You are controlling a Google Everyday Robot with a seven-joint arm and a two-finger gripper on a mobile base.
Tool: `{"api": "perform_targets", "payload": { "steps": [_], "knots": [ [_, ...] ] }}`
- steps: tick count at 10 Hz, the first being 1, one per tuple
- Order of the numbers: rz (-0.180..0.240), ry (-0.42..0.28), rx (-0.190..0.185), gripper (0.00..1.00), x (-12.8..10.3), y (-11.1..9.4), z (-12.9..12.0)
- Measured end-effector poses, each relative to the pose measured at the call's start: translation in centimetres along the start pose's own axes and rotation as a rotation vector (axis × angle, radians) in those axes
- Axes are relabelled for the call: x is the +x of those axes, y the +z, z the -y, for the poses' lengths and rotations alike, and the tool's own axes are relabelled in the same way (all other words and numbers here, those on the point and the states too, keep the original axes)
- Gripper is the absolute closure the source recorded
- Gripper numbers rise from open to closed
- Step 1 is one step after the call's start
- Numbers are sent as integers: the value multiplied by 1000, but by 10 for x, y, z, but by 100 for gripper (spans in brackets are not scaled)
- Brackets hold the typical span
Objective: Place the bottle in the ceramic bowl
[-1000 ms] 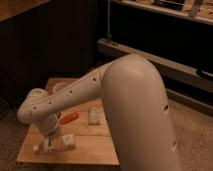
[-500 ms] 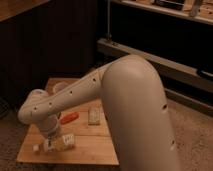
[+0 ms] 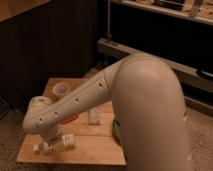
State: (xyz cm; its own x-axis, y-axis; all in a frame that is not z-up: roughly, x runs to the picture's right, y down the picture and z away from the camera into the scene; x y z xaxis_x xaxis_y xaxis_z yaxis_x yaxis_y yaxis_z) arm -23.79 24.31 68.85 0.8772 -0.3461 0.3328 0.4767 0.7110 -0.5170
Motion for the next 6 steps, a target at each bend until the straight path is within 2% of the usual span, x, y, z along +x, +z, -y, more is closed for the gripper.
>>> {"api": "perform_targets", "payload": {
  "steps": [2,6],
  "knots": [
    [50,-10,8,35,-2,6,1],
    [111,14,-17,35,1,21,0]
  ]
}}
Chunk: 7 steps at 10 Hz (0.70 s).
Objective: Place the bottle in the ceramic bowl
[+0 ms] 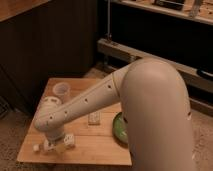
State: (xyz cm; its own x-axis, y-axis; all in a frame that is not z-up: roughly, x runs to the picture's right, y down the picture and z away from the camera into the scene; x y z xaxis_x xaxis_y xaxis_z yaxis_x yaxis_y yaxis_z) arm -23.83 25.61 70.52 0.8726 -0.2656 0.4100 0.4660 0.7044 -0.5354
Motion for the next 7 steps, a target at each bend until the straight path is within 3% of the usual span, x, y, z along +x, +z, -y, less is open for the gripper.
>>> {"api": "perform_targets", "payload": {
  "steps": [3,7],
  "knots": [
    [70,30,17,35,11,1,0],
    [62,59,30,35,19,6,1]
  ]
}}
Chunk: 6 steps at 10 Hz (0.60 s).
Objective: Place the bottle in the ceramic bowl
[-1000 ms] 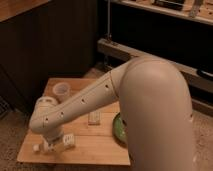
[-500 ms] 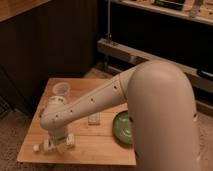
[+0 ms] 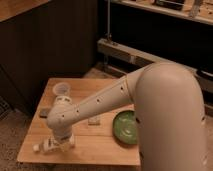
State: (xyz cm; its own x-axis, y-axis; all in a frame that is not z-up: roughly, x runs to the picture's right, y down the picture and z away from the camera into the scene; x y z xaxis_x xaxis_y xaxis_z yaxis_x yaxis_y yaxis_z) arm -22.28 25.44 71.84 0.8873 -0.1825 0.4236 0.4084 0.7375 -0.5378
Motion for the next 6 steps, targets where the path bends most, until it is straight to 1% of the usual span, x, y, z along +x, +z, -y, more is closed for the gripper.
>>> {"api": "perform_targets", "payload": {
  "steps": [3,6],
  "knots": [
    [-4,19,22,35,12,4,2],
    [-10,13,25,35,13,10,4]
  ]
}}
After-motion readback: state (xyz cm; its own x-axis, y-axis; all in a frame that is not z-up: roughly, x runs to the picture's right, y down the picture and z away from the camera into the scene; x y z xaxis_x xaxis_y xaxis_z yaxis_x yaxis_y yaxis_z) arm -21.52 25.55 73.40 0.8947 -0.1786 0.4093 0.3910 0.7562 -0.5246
